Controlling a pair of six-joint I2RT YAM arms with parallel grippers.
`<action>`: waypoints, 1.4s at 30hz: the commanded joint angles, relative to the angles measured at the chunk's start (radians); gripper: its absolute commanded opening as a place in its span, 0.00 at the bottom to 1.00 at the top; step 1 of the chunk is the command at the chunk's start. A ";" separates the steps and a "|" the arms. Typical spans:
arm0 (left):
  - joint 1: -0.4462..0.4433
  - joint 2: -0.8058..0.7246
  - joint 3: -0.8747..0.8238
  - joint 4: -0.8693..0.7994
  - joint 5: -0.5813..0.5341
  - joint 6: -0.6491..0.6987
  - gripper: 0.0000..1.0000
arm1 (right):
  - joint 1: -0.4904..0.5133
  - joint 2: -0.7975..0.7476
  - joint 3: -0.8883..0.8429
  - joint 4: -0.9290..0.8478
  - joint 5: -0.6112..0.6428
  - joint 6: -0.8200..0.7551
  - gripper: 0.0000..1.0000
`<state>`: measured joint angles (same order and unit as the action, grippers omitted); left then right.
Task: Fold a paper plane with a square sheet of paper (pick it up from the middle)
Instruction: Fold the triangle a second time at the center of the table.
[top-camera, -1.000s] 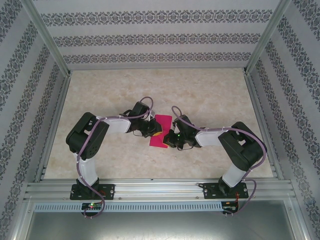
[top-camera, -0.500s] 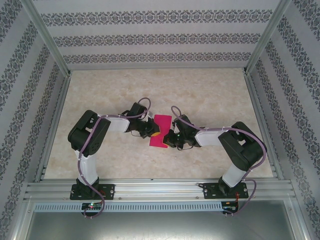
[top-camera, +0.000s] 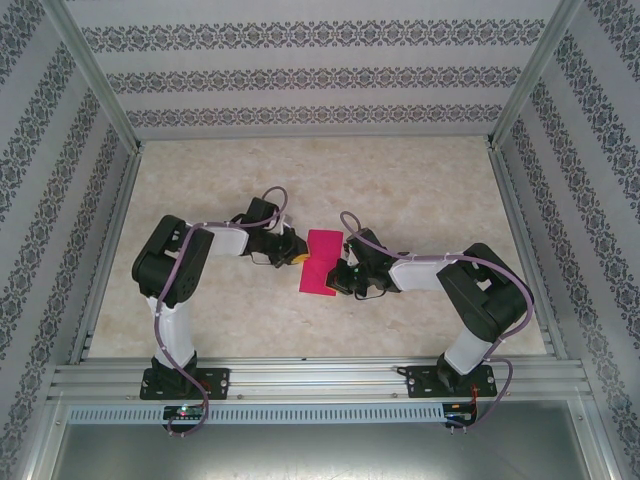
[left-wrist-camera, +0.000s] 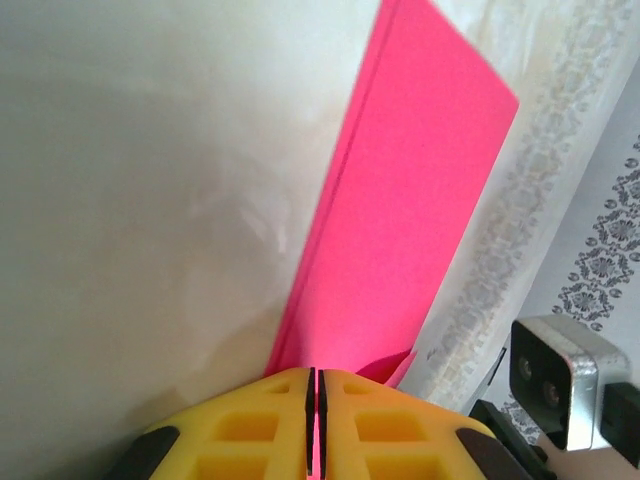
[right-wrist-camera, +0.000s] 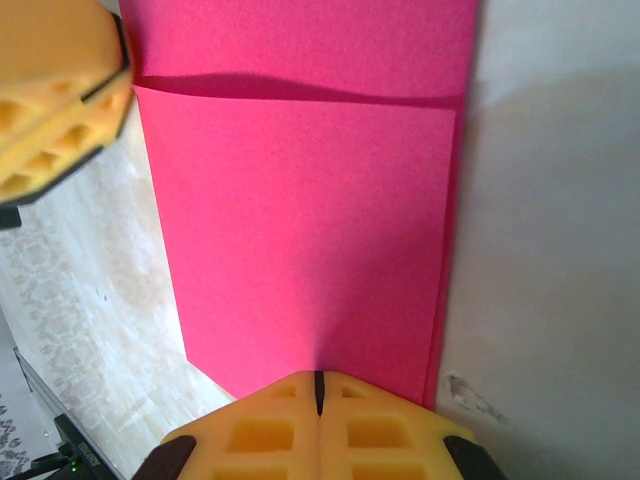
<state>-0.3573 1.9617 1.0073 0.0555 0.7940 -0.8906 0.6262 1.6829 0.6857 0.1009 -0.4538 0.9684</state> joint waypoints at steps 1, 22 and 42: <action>0.047 0.025 0.019 -0.061 -0.086 0.051 0.13 | 0.008 0.037 -0.035 -0.174 0.077 -0.021 0.00; -0.094 -0.102 0.061 -0.135 -0.033 0.096 0.14 | 0.010 0.033 -0.015 -0.179 0.078 -0.017 0.00; -0.094 0.048 0.035 -0.144 -0.116 0.112 0.11 | 0.016 -0.098 0.065 -0.169 0.032 -0.037 0.00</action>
<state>-0.4629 1.9694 1.0565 -0.0395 0.7441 -0.8066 0.6266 1.6215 0.7109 -0.0299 -0.4305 0.9596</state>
